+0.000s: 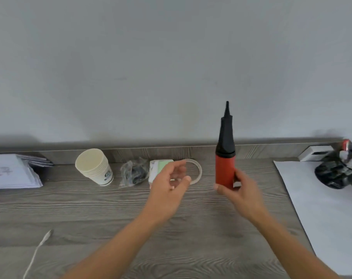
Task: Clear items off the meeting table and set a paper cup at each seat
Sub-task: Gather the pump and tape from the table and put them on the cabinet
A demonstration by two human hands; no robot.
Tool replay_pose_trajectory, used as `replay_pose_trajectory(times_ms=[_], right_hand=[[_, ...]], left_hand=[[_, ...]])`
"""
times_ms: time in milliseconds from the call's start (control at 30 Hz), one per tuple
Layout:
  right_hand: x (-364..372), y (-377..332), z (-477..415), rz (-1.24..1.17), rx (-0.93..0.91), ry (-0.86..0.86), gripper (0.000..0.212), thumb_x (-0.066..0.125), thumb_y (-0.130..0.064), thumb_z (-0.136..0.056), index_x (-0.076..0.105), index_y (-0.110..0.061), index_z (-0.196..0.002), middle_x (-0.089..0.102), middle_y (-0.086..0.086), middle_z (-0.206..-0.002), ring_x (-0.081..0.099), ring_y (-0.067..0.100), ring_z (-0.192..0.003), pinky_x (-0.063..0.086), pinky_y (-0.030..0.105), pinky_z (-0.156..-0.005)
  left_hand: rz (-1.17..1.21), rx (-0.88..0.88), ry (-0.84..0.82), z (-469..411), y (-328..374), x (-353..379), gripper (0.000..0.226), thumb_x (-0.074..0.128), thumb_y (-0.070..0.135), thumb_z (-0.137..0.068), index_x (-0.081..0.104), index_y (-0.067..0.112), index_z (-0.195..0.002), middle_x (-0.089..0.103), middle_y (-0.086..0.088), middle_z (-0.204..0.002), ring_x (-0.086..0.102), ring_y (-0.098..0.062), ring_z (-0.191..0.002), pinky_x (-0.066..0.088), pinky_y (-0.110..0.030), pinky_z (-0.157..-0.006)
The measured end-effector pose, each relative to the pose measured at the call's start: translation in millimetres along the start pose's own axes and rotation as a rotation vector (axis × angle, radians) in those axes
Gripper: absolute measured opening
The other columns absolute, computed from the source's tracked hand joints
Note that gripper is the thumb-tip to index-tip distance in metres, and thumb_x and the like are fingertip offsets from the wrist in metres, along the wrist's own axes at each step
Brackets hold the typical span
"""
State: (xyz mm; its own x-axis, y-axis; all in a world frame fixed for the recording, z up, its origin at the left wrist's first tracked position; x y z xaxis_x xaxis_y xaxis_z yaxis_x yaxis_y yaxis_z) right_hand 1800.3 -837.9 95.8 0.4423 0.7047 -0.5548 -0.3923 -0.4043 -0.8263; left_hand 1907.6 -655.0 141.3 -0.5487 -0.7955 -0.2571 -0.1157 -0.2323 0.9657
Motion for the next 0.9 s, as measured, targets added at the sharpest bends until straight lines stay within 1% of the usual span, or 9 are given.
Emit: replay_pose_trajectory(times_ms=[67, 133, 200, 333, 467, 633, 800, 833, 900], right_hand=[[-13, 10, -22, -0.033, 0.021, 0.096, 0.047, 0.081, -0.035, -0.072, 0.057, -0.022, -0.111, 0.066, -0.002, -0.098, 0.065, 0.017, -0.086, 0.055, 0.039, -0.079], [-11, 15, -42, -0.025, 0.030, 0.139, 0.048, 0.081, -0.032, -0.073, 0.059, -0.018, -0.113, 0.066, -0.001, -0.102, 0.064, 0.017, -0.090, 0.051, 0.031, -0.078], [0, 18, -59, 0.014, 0.021, 0.162, 0.048, 0.081, -0.031, -0.073, 0.059, -0.017, -0.112, 0.065, 0.001, -0.103, 0.063, 0.020, -0.092, 0.048, 0.031, -0.078], [24, 25, -76, 0.050, 0.007, 0.179, 0.049, 0.082, -0.030, -0.073, 0.057, -0.011, -0.112, 0.068, 0.009, -0.106, 0.064, 0.027, -0.096, 0.049, 0.035, -0.081], [33, 23, -79, 0.073, -0.049, 0.229, 0.050, 0.081, -0.031, -0.074, 0.058, -0.008, -0.111, 0.068, 0.013, -0.108, 0.063, 0.029, -0.096, 0.047, 0.032, -0.079], [38, 26, -82, 0.186, -0.074, 0.262, 0.050, 0.080, -0.034, -0.074, 0.059, -0.004, -0.107, 0.067, 0.017, -0.101, 0.062, 0.032, -0.088, 0.042, 0.030, -0.071], [42, 25, -80, 0.271, -0.041, 0.257, 0.050, 0.080, -0.035, -0.073, 0.058, -0.001, -0.101, 0.062, 0.018, -0.098, 0.058, 0.034, -0.088, 0.042, 0.034, -0.071], [43, 24, -78, 0.300, -0.034, 0.255, 0.051, 0.081, -0.035, -0.073, 0.058, 0.001, -0.101, 0.059, 0.019, -0.100, 0.056, 0.035, -0.091, 0.040, 0.033, -0.072], [42, 25, -72, 0.328, -0.009, 0.259, 0.059, 0.081, -0.037, -0.072, 0.058, 0.002, -0.110, 0.056, 0.019, -0.109, 0.055, 0.035, -0.099, 0.042, 0.035, -0.079]], left_hand=[[-0.130, 0.008, 0.015, 10, -19, -15, 0.032, 0.063, 0.012, -0.091, 0.056, 0.035, -0.112, 0.062, 0.012, -0.104, 0.061, -0.007, -0.098, 0.049, -0.017, -0.081], [-0.347, 0.015, 0.018, 24, -42, -34, 0.032, 0.062, 0.018, -0.092, 0.056, 0.025, -0.122, 0.060, 0.013, -0.110, 0.059, -0.004, -0.101, 0.045, -0.016, -0.084], [-0.606, 0.008, 0.032, 39, -71, -59, 0.041, 0.056, 0.033, -0.092, 0.056, 0.015, -0.128, 0.059, 0.005, -0.118, 0.058, -0.012, -0.108, 0.043, -0.024, -0.092], [-0.927, -0.101, 0.106, 73, -132, -116, 0.064, 0.035, 0.054, -0.088, 0.060, 0.007, -0.122, 0.060, -0.013, -0.121, 0.060, -0.035, -0.109, 0.051, -0.046, -0.091], [-1.116, -0.218, 0.131, 98, -168, -152, 0.082, 0.011, 0.067, -0.092, 0.058, 0.012, -0.130, 0.054, -0.015, -0.137, 0.053, -0.036, -0.122, 0.045, -0.051, -0.098], [-1.095, -0.195, 0.135, 102, -176, -153, 0.076, 0.011, 0.061, -0.095, 0.055, 0.012, -0.134, 0.049, -0.016, -0.143, 0.044, -0.035, -0.133, 0.031, -0.048, -0.109], [-0.999, -0.142, 0.183, 97, -169, -161, 0.083, 0.016, 0.071, -0.089, 0.052, 0.012, -0.135, 0.049, -0.013, -0.143, 0.045, -0.032, -0.132, 0.037, -0.049, -0.107], [-0.917, -0.152, 0.218, 91, -167, -166, 0.086, 0.023, 0.074, -0.086, 0.046, 0.011, -0.139, 0.046, -0.012, -0.145, 0.042, -0.030, -0.133, 0.035, -0.047, -0.110], [-0.673, -0.213, 0.329, 71, -162, -181, 0.091, 0.055, 0.067, -0.079, 0.032, 0.010, -0.147, 0.038, -0.012, -0.150, 0.036, -0.028, -0.137, 0.031, -0.044, -0.114]])
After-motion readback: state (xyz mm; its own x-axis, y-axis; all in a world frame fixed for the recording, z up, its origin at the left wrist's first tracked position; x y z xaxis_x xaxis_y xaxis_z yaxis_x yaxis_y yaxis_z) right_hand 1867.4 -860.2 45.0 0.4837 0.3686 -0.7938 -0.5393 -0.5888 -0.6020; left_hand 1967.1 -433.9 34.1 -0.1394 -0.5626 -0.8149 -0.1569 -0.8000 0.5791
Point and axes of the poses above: each hand's wrist, its own z-axis away from the middle knuckle, its own x-axis out of the palm, y = z × x, the point moved 7 cm from there along -z, towards the middle knuckle
